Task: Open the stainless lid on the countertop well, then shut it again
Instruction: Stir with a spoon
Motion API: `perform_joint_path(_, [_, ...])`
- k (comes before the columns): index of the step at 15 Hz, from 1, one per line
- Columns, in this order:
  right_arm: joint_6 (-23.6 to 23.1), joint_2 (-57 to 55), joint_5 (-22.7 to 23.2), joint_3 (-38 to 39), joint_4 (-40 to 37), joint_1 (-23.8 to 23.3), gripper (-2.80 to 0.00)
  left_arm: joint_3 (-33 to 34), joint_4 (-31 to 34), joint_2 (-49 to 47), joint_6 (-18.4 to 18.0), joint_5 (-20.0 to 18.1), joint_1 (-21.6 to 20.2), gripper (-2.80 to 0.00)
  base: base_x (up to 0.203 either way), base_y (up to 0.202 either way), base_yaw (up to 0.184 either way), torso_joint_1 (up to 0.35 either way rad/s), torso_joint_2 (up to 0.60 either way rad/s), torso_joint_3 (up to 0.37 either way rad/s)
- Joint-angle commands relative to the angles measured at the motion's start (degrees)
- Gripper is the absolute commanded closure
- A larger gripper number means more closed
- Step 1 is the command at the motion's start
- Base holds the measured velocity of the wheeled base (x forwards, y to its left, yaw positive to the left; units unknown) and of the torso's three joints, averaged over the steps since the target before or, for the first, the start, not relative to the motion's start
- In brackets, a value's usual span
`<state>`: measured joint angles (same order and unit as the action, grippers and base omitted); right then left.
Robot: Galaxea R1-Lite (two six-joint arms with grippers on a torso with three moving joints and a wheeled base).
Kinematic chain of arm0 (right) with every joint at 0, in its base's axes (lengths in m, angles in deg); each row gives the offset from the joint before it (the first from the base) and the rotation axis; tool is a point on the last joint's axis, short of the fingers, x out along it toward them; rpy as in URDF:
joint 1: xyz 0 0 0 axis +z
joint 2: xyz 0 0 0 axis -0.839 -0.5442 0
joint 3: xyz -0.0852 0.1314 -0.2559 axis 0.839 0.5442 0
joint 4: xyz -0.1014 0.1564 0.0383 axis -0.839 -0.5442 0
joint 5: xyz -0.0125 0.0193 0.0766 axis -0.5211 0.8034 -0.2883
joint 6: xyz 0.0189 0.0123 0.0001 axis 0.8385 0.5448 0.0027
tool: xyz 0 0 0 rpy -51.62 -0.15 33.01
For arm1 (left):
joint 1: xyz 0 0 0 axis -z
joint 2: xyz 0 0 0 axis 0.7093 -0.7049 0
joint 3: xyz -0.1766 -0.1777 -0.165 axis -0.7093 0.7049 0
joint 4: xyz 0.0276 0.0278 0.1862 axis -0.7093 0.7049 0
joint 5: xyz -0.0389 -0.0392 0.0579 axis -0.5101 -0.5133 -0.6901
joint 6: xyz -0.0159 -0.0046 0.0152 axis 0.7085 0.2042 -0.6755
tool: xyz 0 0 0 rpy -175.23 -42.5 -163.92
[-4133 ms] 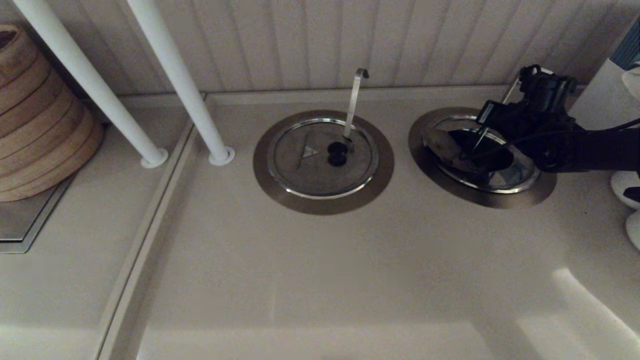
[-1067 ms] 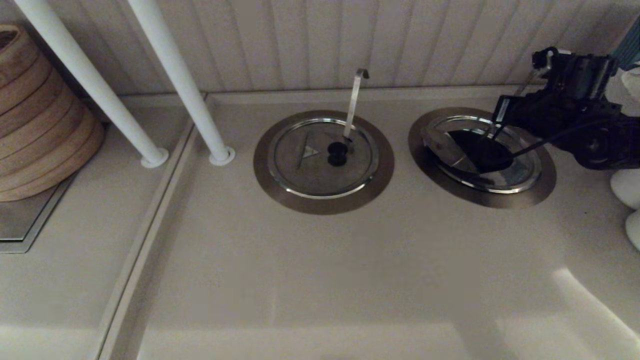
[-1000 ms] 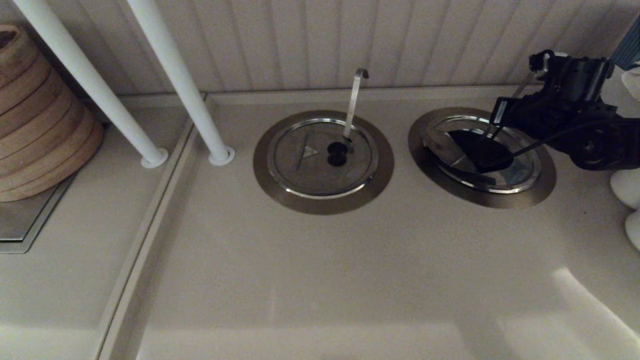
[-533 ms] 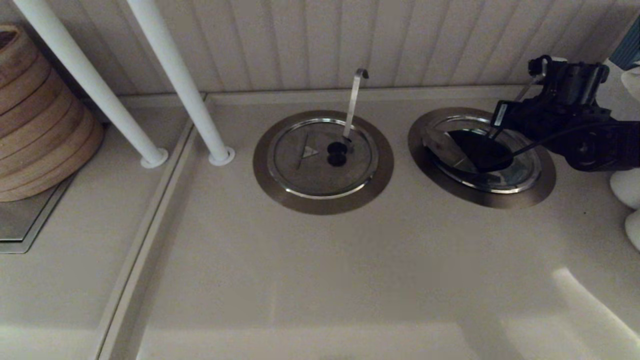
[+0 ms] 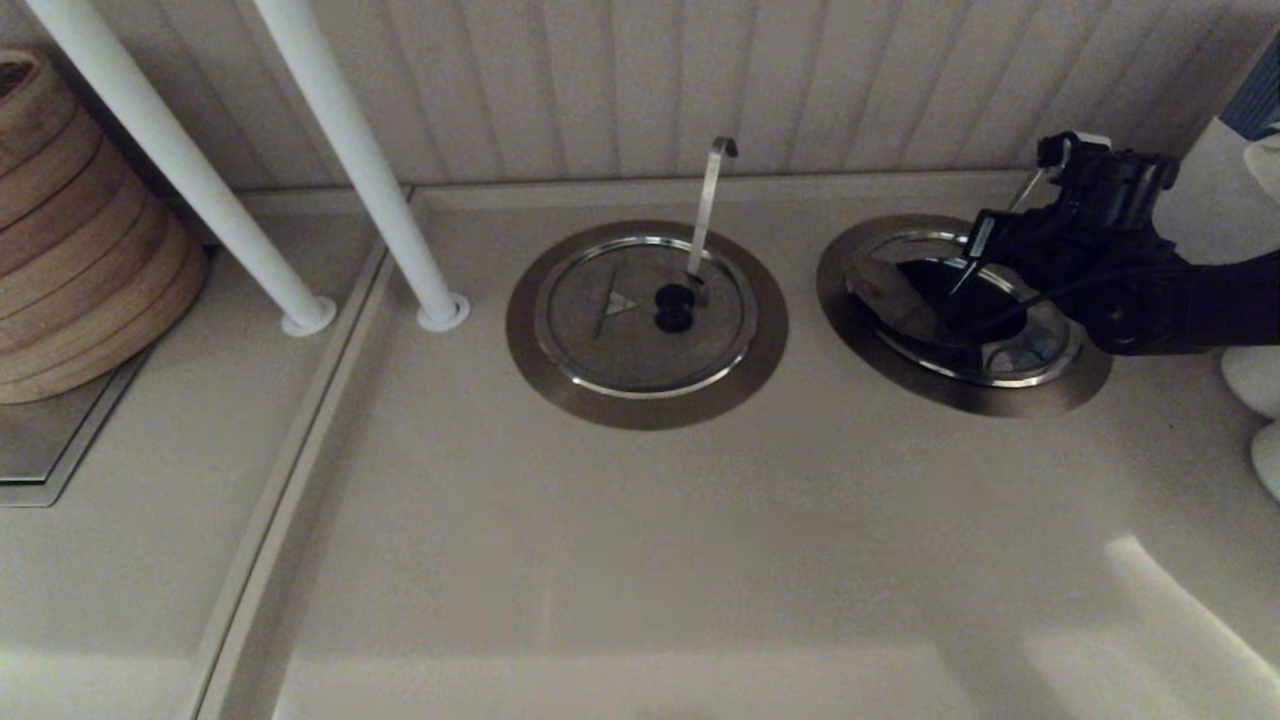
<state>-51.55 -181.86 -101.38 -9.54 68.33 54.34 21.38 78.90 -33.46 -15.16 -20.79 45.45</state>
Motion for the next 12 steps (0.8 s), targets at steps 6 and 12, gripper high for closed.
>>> perform_joint_path(6, [0.28,-1.42,-0.06,-1.17,0.44,-0.03,0.00,0.00,-0.09,0.01,0.03,0.04,0.00,0.00,0.000,0.000,0.000,0.000,0.00,0.000])
perform_joint_path(12, [0.62,-3.30,-0.32,-3.27,0.52,-0.38,0.00,0.00,-0.04,0.01,0.03,0.04,0.00,0.00,0.000,0.000,0.000,0.000,0.00,0.000])
